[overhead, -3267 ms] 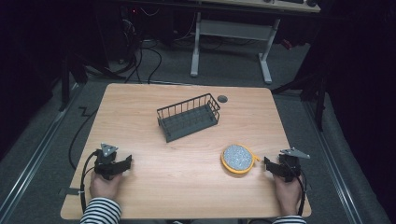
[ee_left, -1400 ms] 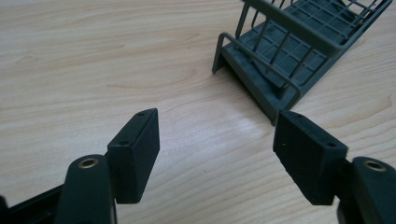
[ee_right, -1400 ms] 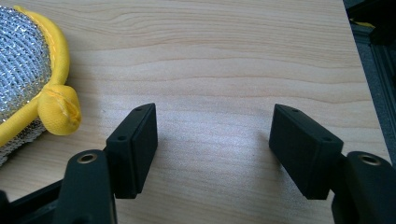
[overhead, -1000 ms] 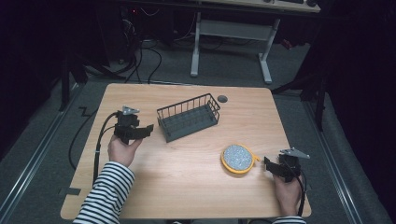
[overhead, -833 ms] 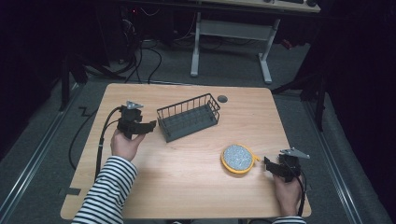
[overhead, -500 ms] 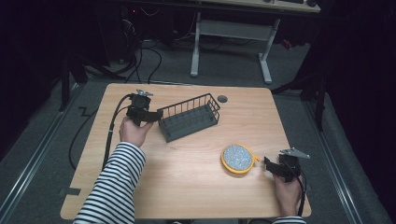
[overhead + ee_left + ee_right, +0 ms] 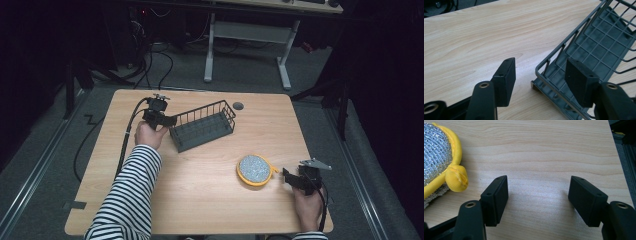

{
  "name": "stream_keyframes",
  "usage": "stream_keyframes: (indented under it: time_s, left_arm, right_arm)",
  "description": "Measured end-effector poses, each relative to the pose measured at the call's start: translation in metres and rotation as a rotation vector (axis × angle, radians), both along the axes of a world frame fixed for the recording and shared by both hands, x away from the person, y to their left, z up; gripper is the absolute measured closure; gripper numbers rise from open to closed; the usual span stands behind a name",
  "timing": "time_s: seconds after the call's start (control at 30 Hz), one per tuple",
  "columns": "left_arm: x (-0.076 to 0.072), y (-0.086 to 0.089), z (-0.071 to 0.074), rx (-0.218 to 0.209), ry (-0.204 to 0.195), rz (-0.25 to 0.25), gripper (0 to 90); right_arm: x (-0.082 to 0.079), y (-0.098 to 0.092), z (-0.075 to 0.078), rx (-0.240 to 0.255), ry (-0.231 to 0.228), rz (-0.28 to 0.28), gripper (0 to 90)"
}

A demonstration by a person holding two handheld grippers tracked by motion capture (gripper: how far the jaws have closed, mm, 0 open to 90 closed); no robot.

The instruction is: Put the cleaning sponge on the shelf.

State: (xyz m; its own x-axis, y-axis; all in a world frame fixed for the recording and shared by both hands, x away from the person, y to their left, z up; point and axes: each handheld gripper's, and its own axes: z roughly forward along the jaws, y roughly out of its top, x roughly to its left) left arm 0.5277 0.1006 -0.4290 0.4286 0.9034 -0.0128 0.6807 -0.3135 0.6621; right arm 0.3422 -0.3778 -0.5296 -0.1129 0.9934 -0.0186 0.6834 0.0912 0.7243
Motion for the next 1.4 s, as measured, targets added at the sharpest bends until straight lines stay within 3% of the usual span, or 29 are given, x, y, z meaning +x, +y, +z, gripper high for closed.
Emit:
stream_keyframes:
  time_s: [0.23, 0.5, 0.8, 0.97, 1.1, 1.23, 1.4]
  left_arm:
    - [0.001, -0.002, -0.006, 0.027, 0.010, -0.024, 51.5]
    - [-0.003, -0.004, -0.005, 0.023, 0.010, -0.059, 64.3]
    - [-0.013, -0.003, -0.004, 0.003, 0.016, -0.071, 64.6]
    - [-0.023, -0.005, -0.003, 0.045, -0.005, -0.100, 64.0]
    - [-0.032, -0.004, -0.003, 0.033, -0.016, -0.108, 63.9]
    - [-0.038, -0.008, -0.001, 0.053, -0.019, -0.121, 63.5]
    - [-0.050, -0.007, -0.006, 0.021, -0.025, -0.137, 63.5]
  right_arm:
    - [0.000, 0.000, 0.000, -0.001, 0.000, 0.001, 32.4]
    - [0.000, 0.000, 0.000, -0.001, 0.000, 0.002, 32.4]
    - [0.000, 0.000, 0.000, -0.002, -0.001, 0.007, 32.2]
    - [0.000, 0.000, 0.000, -0.001, 0.000, 0.005, 32.2]
    - [0.000, 0.000, 0.000, -0.002, -0.001, 0.006, 32.2]
    - [0.000, 0.000, 0.000, -0.002, 0.001, 0.006, 32.2]
    - [0.000, 0.000, 0.000, -0.003, 0.001, 0.006, 32.2]
